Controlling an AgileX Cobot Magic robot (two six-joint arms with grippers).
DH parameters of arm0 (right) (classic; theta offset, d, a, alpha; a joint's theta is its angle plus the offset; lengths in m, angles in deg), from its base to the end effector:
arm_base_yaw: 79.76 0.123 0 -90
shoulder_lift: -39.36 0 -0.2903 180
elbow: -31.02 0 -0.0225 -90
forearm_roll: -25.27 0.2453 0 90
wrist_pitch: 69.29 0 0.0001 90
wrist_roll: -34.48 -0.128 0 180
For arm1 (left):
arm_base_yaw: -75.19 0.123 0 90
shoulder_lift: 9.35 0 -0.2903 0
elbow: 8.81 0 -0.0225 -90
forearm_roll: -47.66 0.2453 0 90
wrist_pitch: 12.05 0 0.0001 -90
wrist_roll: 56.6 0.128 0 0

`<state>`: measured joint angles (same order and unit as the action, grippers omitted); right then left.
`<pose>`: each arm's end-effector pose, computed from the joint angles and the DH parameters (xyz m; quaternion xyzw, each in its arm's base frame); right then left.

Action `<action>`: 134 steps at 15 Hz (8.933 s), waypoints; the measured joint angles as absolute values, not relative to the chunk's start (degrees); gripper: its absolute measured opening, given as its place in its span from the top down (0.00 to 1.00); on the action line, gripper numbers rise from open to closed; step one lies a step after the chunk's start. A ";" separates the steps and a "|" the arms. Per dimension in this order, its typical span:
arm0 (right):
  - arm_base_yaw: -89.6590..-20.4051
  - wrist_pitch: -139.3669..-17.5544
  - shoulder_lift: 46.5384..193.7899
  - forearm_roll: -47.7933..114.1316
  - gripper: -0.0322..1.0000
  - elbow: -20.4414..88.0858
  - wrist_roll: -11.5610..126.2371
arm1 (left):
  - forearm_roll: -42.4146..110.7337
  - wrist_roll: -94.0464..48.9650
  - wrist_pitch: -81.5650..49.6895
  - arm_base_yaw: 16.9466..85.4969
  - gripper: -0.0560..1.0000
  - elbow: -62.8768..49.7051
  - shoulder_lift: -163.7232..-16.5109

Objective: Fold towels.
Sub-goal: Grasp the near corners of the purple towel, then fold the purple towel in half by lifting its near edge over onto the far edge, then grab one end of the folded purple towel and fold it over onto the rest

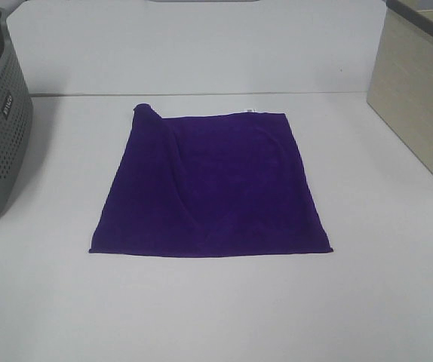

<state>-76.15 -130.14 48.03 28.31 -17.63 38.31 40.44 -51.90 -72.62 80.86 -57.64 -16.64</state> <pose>0.0196 0.0072 0.2578 -0.0565 0.8558 0.0255 0.5136 0.0183 -0.0123 0.2584 -0.0047 0.8495 -0.0153 0.5273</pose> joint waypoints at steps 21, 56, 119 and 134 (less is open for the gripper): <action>-86.35 -128.65 129.50 58.33 0.25 11.53 56.88 | 4.40 -16.89 -64.25 80.57 0.02 -38.22 -105.63; -91.97 -119.37 164.86 83.83 0.26 4.54 83.18 | 0.10 -16.44 -56.80 71.98 0.03 -27.04 -132.96; -67.73 -138.11 180.15 38.62 0.18 74.61 36.82 | 32.13 -49.04 -77.31 62.47 0.10 34.78 -152.72; -67.73 -139.08 178.95 39.66 0.18 75.07 35.51 | 14.88 -41.07 -81.96 72.84 0.10 37.53 -164.35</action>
